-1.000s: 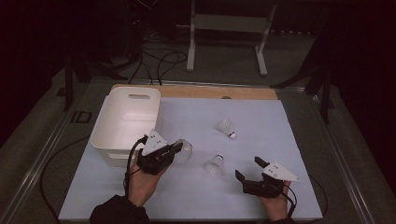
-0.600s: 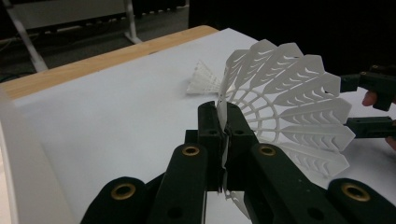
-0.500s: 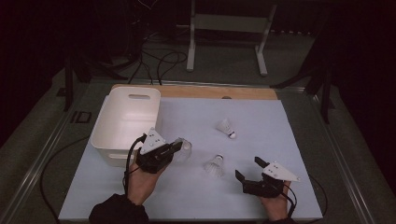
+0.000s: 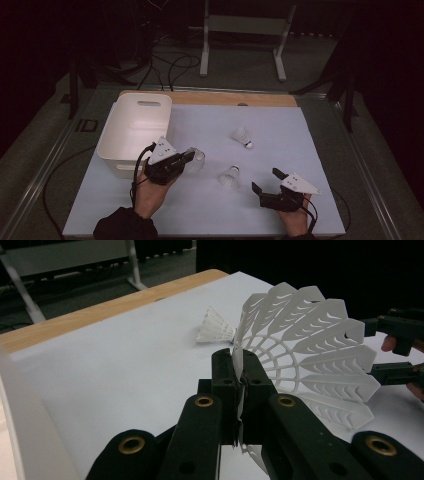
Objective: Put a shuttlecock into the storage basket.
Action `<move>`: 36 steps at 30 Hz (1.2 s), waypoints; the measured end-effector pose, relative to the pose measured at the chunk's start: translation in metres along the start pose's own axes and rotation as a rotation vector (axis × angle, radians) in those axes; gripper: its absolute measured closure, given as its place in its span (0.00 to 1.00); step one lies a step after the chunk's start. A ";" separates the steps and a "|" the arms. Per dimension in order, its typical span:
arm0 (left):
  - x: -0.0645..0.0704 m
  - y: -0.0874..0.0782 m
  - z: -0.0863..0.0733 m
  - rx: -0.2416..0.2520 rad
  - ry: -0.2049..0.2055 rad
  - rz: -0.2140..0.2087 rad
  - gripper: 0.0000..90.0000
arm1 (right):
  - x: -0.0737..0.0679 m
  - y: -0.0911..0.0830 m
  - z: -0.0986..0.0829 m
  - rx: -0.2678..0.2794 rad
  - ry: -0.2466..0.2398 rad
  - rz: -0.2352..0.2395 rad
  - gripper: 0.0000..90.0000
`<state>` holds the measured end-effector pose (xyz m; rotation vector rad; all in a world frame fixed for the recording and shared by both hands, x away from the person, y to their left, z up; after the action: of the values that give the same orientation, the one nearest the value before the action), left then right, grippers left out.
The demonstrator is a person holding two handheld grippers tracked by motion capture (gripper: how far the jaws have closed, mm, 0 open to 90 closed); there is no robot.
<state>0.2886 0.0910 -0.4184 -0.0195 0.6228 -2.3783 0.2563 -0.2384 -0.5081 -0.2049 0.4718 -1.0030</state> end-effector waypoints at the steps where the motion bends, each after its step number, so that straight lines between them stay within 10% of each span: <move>1: 0.000 0.000 0.000 0.002 0.000 -0.001 0.99 | 0.000 0.000 0.000 -0.001 -0.001 0.000 0.09; 36: -0.016 -0.015 0.005 0.026 0.029 -0.036 0.98 | 0.001 0.000 0.000 0.003 -0.009 0.000 0.09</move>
<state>0.2931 0.1088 -0.4050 0.0153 0.6094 -2.4247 0.2569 -0.2388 -0.5083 -0.2069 0.4620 -1.0024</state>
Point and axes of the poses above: each handheld gripper's, and its own axes: y roughly forward along the jaws, z roughly out of its top, x roughly to its right, the point moved 3 cm from there along y, roughly forward along the jaws, and after that the axes turned 14 degrees about y, right-handed, at the moved point
